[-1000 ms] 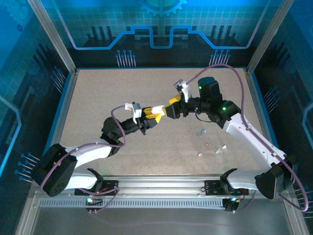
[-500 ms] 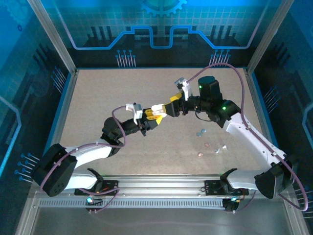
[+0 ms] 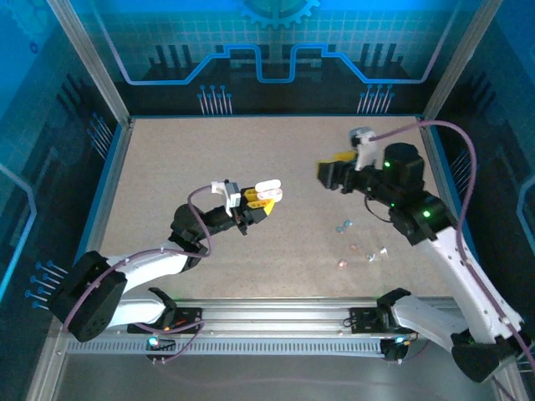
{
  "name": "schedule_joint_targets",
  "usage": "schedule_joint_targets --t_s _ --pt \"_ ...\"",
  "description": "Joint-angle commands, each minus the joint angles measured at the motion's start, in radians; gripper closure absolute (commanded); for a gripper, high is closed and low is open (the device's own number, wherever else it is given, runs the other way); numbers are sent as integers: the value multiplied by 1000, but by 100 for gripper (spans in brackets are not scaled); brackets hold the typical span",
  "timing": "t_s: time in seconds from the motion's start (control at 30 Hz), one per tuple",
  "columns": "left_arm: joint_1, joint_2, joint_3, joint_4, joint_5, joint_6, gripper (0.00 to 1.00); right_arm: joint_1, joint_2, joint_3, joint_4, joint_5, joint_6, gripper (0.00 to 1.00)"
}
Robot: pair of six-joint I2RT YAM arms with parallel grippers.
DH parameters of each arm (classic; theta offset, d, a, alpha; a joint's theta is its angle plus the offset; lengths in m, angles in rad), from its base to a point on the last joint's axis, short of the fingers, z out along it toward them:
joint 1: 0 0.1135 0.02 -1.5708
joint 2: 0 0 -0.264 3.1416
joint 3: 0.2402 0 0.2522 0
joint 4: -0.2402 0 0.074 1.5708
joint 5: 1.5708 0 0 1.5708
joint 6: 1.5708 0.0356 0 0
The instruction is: Insert the wireless bluetooth earbuds into the charging case
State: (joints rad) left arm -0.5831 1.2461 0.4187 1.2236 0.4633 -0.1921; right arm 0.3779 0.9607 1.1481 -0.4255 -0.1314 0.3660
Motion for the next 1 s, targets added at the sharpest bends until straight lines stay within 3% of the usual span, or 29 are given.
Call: schedule_joint_targets --t_s 0.0,0.17,0.23,0.43,0.57,0.97 --pt "-6 -42 -17 16 -30 45 89 -137 0 -67 -229 232 181 44" --pt "-8 -76 -29 -2 -31 51 89 -329 23 -201 -355 144 297 43" --pt "-9 -87 -33 -6 -33 53 89 -365 33 -256 -367 106 313 43" --pt "-8 -114 -49 -9 -28 54 89 -461 27 -421 -353 143 441 45" --pt "-9 -135 -68 -11 -29 60 89 -494 59 -489 -339 118 487 50" --pt "-8 -156 -79 -39 -15 81 88 -556 186 -504 -288 154 368 47"
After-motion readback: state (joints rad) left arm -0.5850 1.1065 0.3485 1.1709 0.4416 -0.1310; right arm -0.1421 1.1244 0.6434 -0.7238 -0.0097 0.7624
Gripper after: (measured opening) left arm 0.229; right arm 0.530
